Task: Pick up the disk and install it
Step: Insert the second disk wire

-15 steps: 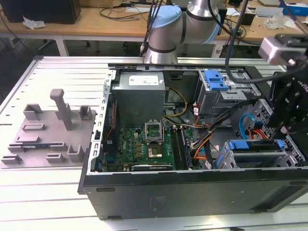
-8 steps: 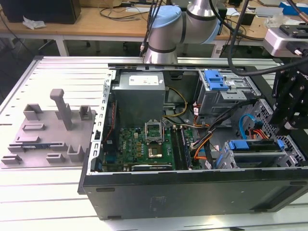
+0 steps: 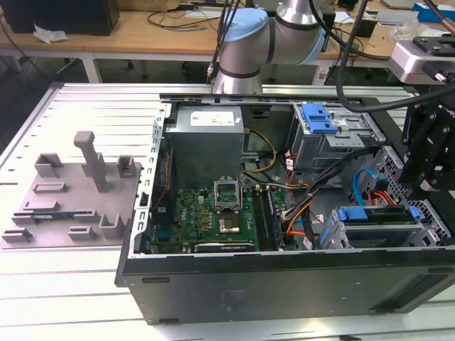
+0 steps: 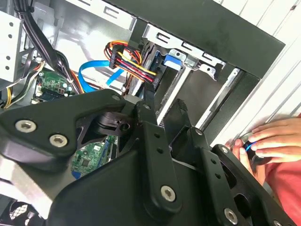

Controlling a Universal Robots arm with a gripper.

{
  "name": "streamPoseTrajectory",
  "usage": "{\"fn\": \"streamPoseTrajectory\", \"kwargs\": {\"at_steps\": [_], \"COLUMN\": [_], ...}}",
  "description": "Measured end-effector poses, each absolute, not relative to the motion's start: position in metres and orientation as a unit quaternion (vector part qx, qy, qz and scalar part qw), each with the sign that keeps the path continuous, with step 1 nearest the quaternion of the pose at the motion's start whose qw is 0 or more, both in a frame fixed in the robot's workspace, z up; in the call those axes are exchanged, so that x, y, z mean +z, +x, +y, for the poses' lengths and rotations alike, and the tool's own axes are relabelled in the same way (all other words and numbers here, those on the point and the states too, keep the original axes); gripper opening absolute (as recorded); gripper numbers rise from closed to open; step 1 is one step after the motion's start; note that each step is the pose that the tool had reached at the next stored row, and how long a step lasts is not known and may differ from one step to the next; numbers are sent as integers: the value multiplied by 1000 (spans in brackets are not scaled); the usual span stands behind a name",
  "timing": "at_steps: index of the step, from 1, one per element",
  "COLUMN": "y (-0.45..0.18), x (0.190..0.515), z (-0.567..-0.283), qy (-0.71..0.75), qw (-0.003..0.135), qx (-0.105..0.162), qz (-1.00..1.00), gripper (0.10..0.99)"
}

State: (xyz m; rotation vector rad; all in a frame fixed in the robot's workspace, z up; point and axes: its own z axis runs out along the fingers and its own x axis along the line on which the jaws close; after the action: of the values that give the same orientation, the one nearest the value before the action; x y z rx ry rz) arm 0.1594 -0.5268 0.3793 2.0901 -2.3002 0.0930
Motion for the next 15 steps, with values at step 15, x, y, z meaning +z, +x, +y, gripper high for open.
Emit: {"fn": "streamPoseTrajectory", "kwargs": {"at_steps": [15], "y": [140], "x": [371], "z": [-506], "qy": [673], "qw": [18], "qx": [32], "qz": [-738], "gripper": [361]}}
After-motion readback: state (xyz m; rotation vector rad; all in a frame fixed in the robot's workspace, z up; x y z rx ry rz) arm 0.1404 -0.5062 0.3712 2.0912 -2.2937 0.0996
